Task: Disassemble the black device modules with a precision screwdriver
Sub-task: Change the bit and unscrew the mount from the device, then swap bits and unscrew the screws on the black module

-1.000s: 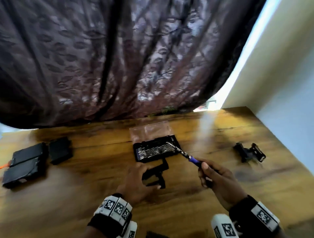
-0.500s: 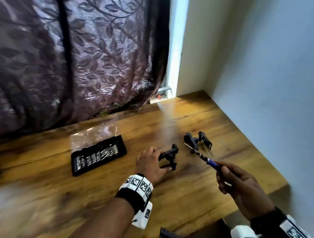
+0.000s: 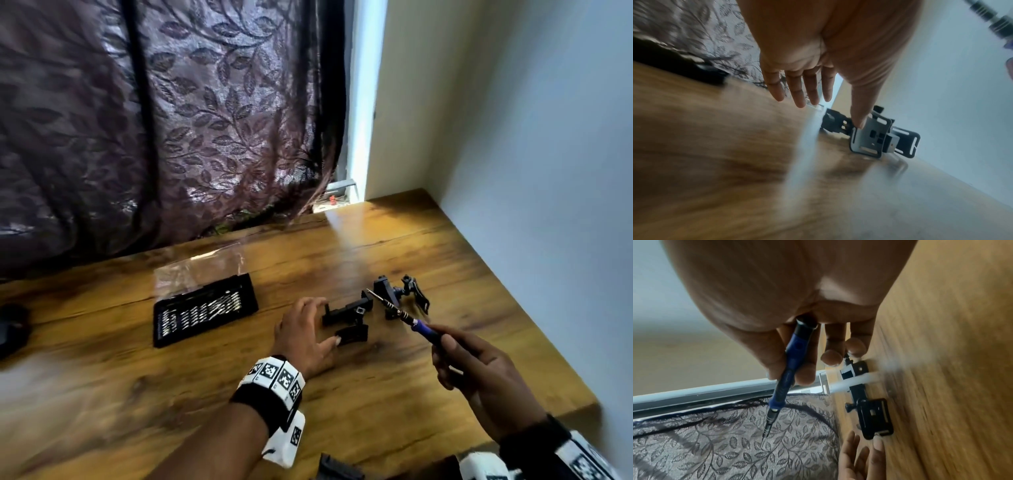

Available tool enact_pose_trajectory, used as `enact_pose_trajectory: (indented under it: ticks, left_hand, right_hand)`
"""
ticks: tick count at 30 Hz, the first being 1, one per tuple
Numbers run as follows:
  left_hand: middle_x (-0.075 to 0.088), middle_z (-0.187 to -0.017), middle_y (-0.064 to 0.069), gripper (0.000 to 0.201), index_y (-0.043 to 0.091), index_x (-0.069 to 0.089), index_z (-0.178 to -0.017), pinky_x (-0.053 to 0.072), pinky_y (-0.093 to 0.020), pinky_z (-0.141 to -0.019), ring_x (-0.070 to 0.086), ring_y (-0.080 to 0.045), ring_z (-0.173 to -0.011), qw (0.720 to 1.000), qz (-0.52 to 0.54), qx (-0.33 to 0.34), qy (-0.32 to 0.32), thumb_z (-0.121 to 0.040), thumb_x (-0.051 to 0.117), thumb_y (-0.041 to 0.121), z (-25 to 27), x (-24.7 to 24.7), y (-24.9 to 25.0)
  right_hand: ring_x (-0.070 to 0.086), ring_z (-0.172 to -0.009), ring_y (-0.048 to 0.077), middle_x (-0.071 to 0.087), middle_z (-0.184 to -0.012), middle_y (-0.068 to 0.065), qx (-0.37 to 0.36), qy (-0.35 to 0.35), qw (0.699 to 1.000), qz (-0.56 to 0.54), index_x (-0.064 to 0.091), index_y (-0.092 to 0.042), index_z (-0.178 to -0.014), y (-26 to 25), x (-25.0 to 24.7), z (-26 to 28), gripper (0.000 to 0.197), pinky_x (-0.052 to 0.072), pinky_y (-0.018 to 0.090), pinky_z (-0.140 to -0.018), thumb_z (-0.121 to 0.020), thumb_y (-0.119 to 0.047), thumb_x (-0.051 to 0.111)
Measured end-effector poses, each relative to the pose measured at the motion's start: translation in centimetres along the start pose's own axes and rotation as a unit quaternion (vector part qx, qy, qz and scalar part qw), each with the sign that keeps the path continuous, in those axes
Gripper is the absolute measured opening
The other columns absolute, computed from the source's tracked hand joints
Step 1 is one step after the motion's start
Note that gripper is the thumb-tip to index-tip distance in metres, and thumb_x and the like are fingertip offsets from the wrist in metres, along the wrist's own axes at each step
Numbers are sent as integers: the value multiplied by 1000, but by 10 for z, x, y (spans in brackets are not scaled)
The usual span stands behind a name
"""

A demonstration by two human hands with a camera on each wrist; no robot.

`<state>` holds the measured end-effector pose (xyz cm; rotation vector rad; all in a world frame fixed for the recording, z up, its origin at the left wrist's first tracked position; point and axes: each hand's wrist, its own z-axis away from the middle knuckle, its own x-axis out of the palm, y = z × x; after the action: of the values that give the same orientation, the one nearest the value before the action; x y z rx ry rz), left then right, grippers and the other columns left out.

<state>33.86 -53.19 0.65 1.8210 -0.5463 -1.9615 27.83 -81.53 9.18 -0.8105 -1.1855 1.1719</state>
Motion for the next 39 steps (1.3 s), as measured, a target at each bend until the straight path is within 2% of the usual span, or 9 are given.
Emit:
enact_pose_trajectory:
  ticks: [7, 12, 19, 22, 24, 27, 30, 34, 39]
  left_hand:
    - [43, -148, 12, 77, 38, 43, -146, 37, -40, -115, 39, -9, -137, 997, 34, -36, 52, -79, 77, 54, 58, -45, -66]
    - [46, -144, 9, 70, 40, 43, -145, 40, -38, -113, 43, -11, -133, 988, 57, -106, 101, -84, 74, 52, 108, -92, -126]
    - [49, -140, 15, 56, 41, 50, -139, 40, -27, -104, 49, -10, -128, 962, 54, -206, 170, -87, 72, 44, 169, -165, -217]
    - [53, -139, 14, 55, 41, 52, -137, 46, -34, -105, 54, -12, -124, 954, 60, -231, 184, -86, 72, 46, 190, -191, -259]
    - [56, -137, 11, 54, 38, 54, -136, 48, -37, -104, 56, -15, -122, 947, 66, -245, 198, -85, 73, 45, 202, -211, -290]
    - [56, -136, 8, 52, 34, 57, -134, 47, -34, -103, 56, -18, -122, 939, 63, -270, 204, -85, 75, 36, 216, -239, -338]
    - [60, -132, 3, 48, 31, 61, -130, 46, -31, -99, 57, -20, -119, 931, 66, -284, 220, -85, 77, 31, 224, -264, -387]
    - [66, -125, -2, 45, 22, 65, -125, 49, -39, -99, 61, -26, -113, 930, 64, -273, 239, -83, 80, 25, 224, -285, -433]
    - [64, -120, 5, 43, 25, 62, -128, 46, -25, -89, 60, -10, -108, 957, 94, -179, 209, -87, 78, 28, 205, -299, -418]
  right_hand:
    - [51, -68, 27, 59, -81, 18, 26, -88, 996, -8, 76, -15, -116, 16, 67, -33, 87, 39, 36, -56, -47, -65, 93]
    - [49, -73, 31, 61, -83, 22, 69, -160, 985, 4, 79, -16, -110, 34, 136, -48, 62, 41, 34, -57, -57, -43, 93]
    - [54, -67, 31, 66, -84, 25, 46, -268, 961, 46, 79, -16, -108, 47, 244, -46, 85, 44, 28, -50, -42, -67, 93]
    - [56, -66, 32, 65, -83, 25, 56, -277, 958, 51, 81, -18, -105, 57, 283, -42, 57, 45, 27, -49, -59, -49, 93]
    - [54, -67, 34, 63, -83, 26, 76, -280, 957, 31, 82, -20, -100, 62, 312, -35, 25, 45, 27, -48, -78, -23, 72]
    - [55, -63, 33, 64, -80, 23, 78, -271, 958, 49, 82, -19, -100, 78, 347, -27, 31, 44, 25, -46, -82, -12, 57]
    - [58, -62, 30, 66, -83, 25, 81, -263, 959, 70, 81, -19, -104, 91, 383, -20, 33, 44, 26, -47, -75, -34, 81]
    - [58, -67, 29, 68, -85, 21, 55, -246, 962, 107, 80, -24, -107, 108, 417, -8, 87, 45, 26, -50, -35, -70, 94]
    - [57, -68, 25, 70, -85, 17, 47, -213, 970, 106, 80, -24, -107, 129, 433, 8, 83, 42, 26, -53, -42, -74, 90]
